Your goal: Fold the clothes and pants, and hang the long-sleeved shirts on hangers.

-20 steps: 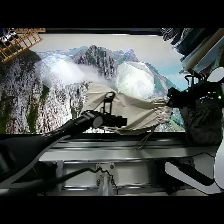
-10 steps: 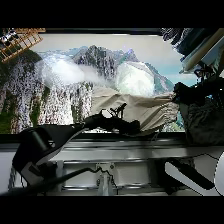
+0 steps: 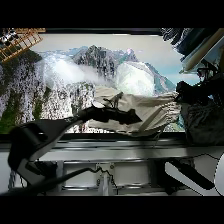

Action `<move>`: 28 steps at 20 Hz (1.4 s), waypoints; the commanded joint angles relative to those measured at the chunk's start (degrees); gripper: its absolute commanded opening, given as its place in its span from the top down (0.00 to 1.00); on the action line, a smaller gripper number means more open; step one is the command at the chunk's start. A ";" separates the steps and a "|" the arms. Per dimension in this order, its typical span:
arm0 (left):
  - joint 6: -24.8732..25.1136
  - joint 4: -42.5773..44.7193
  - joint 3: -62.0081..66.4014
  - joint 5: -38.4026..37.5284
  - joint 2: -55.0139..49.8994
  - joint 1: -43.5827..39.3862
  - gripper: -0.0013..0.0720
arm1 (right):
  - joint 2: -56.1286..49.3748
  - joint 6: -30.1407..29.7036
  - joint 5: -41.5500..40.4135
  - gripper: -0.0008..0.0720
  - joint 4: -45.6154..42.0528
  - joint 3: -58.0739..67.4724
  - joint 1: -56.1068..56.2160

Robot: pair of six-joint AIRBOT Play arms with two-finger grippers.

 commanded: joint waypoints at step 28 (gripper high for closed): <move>-33.24 65.92 -35.54 -6.27 63.43 40.00 0.98 | -15.54 22.14 -55.04 0.26 -2.32 0.72 65.64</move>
